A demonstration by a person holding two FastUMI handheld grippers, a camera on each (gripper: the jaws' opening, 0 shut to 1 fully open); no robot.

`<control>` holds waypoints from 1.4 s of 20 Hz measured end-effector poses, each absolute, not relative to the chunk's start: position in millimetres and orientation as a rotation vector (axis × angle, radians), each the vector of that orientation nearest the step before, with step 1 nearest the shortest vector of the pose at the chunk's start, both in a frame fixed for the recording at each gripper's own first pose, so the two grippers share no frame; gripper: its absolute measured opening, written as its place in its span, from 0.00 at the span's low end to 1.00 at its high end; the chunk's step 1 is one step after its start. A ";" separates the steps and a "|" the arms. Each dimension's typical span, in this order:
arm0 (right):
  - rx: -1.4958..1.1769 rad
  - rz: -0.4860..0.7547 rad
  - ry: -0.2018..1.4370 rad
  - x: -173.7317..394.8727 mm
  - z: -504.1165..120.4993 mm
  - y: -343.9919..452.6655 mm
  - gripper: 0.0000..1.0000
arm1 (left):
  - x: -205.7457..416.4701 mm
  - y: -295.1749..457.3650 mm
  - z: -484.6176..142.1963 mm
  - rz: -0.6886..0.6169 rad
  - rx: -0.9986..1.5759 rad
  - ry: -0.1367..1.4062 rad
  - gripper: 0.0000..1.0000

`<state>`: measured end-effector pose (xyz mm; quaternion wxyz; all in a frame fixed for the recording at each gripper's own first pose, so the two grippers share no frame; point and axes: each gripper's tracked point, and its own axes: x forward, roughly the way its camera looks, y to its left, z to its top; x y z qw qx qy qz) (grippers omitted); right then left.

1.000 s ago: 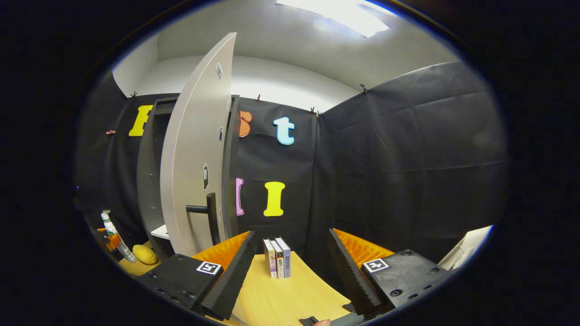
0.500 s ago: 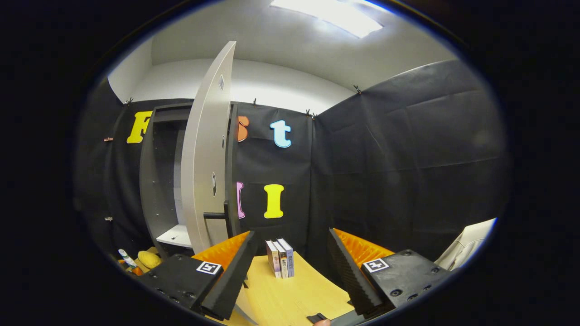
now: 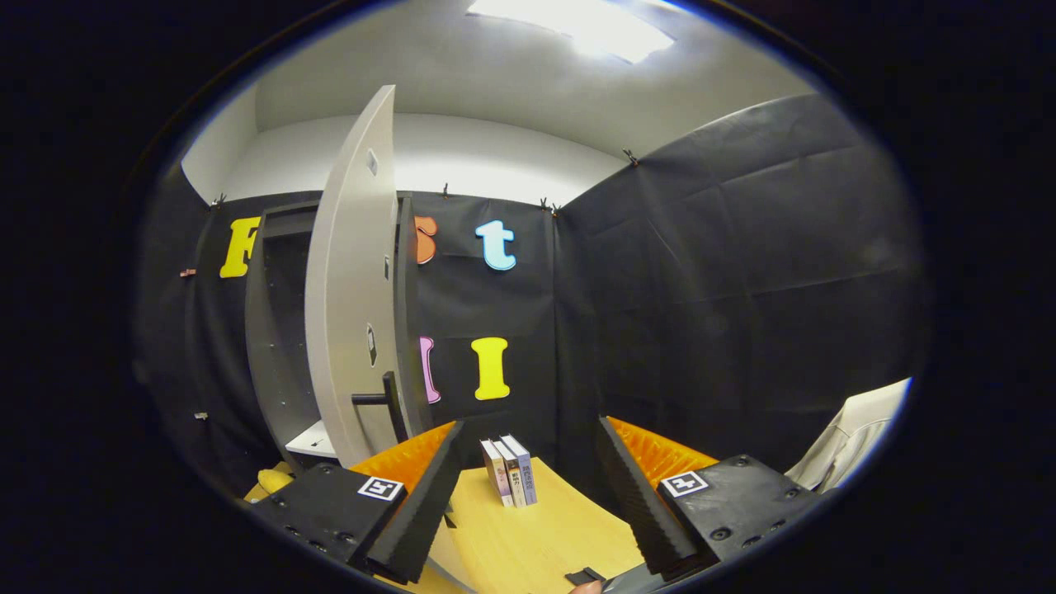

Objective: Open the cabinet door with the right hand, grasp the bottle in the cabinet with the left hand and place it on the coaster, then close the cabinet door with the right hand.

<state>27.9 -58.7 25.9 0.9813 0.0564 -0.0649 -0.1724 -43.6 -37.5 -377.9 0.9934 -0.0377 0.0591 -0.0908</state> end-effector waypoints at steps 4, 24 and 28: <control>0.021 -0.356 -0.096 30.4 18.5 -57.8 0.98 | -47.4 -44.8 -398.3 -0.196 -0.073 0.132 0.70; 0.016 -0.311 -0.063 45.2 7.2 -49.8 0.99 | -56.1 -31.1 -351.8 -0.187 -0.082 0.218 0.98; 0.028 -0.276 -0.031 54.7 1.1 -47.1 0.99 | -52.2 -33.1 -304.1 -0.177 -0.107 0.231 0.98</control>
